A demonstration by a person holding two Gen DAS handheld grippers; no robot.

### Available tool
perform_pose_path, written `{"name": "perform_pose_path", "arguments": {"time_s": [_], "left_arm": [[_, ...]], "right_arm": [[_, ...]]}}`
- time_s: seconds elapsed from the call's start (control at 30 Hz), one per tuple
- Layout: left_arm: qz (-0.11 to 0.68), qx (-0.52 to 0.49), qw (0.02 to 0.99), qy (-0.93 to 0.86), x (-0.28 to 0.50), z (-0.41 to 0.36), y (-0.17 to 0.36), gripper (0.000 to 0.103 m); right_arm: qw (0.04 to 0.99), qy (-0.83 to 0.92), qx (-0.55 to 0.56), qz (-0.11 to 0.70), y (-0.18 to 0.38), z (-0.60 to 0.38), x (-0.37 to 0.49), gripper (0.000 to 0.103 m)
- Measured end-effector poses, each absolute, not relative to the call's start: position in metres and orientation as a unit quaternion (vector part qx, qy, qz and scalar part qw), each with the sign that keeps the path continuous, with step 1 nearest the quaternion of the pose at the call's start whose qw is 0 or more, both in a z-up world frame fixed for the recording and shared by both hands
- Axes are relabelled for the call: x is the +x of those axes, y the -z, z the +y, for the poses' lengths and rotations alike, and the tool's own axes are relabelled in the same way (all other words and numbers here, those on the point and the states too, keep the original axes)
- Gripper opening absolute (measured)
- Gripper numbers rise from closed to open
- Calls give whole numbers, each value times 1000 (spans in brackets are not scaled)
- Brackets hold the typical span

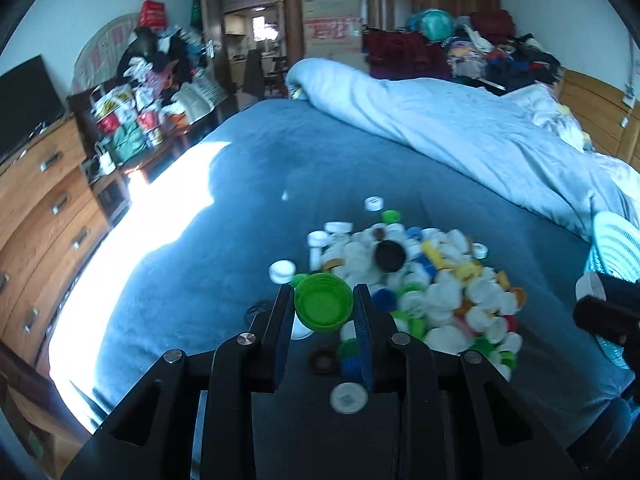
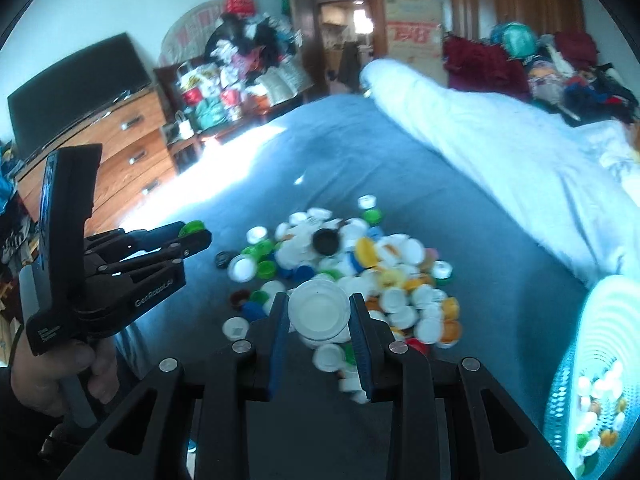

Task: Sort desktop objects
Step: 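Carry the green cap and white cap over the blue basket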

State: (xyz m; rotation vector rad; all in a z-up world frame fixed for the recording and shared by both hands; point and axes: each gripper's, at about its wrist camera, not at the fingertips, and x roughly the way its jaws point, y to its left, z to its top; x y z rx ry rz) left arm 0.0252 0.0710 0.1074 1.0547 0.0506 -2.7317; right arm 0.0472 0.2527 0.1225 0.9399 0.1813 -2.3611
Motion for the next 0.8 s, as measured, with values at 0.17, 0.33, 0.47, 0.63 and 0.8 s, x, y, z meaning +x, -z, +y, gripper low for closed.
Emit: {"name": "perform_pose_path", "arguments": {"time_s": [0.17,0.33,0.47,0.63,0.8], "left_arm": [[9,352,85,932,21,98,-122,25],[0,350,54,935,12,132,-132,25],[-7,348,30,937,7,158,-139,25],[-20,343,5,939,0,191,-150,25],[-35,336,-24,941,-6,225,-159,25]], "right_arm": [[259,906,332,55,-140,294,47,32],[216,923,314,49,-157,336,49,32],[181,933,309,37,-167,370,48,32],[144,941,305,18,-173,410,49,32],[122,947,296,4,-174,439,49,32]]}}
